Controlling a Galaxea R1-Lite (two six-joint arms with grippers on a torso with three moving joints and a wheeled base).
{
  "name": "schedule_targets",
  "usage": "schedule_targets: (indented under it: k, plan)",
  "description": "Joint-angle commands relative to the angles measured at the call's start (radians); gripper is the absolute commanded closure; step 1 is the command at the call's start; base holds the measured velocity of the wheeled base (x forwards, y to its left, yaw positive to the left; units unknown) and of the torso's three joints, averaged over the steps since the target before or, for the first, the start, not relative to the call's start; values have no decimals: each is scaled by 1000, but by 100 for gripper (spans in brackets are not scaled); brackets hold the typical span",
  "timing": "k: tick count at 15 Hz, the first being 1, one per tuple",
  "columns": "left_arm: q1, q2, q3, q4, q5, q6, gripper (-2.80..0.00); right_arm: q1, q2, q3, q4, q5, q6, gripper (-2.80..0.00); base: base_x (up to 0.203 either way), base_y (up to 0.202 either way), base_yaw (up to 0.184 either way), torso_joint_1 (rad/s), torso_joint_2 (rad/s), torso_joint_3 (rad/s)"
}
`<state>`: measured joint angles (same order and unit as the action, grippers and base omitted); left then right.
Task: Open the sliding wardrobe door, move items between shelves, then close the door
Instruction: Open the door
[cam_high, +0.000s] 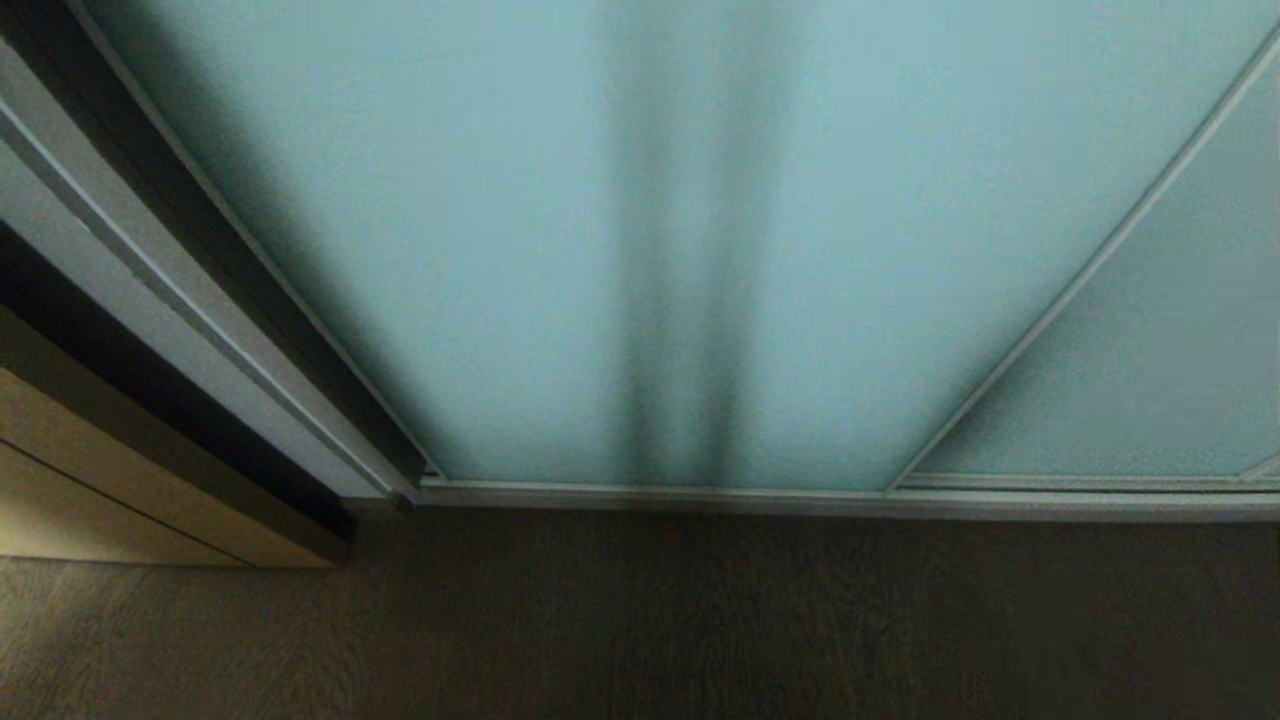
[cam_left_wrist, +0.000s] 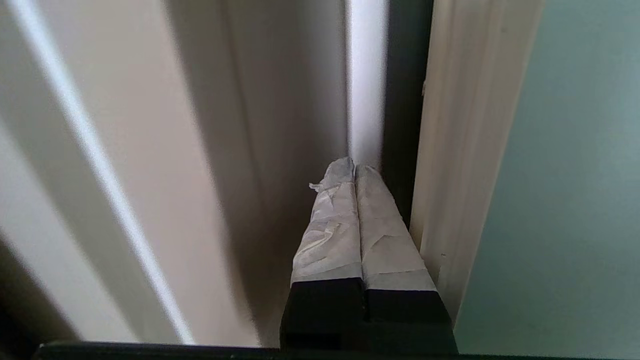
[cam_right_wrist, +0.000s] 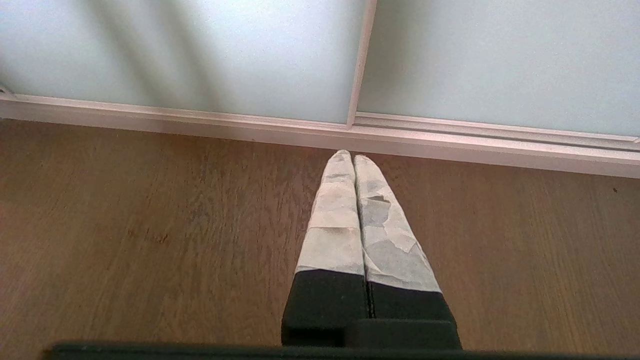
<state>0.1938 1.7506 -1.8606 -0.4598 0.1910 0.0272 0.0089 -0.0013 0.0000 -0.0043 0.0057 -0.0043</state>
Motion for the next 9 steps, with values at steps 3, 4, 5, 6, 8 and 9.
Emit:
schedule_targets:
  k: [3,4,5,6,8,9]
  plan:
    - [-2,-14,0,32,-77,-4,0,0,-3,0,0,0,1,0,0,0,0,0,0,0]
    - [-4,-23,0,39,-86,-4,0,0,-3,0,0,0,0,0,0,0,0,0,0,0]
    - [-7,-28,0,39,-102,-6,0,0,-3,0,0,0,1,0,0,0,0,0,0,0]
    - [-13,-35,4,40,-110,-8,0,0,-3,0,0,0,0,0,0,0,0,0,0,0]
    - [-50,-65,34,41,-122,-12,0,0,-3,0,0,0,0,0,0,0,0,0,0,0]
    - [-74,-89,60,41,-132,-12,0,0,-3,0,0,0,0,0,0,0,0,0,0,0]
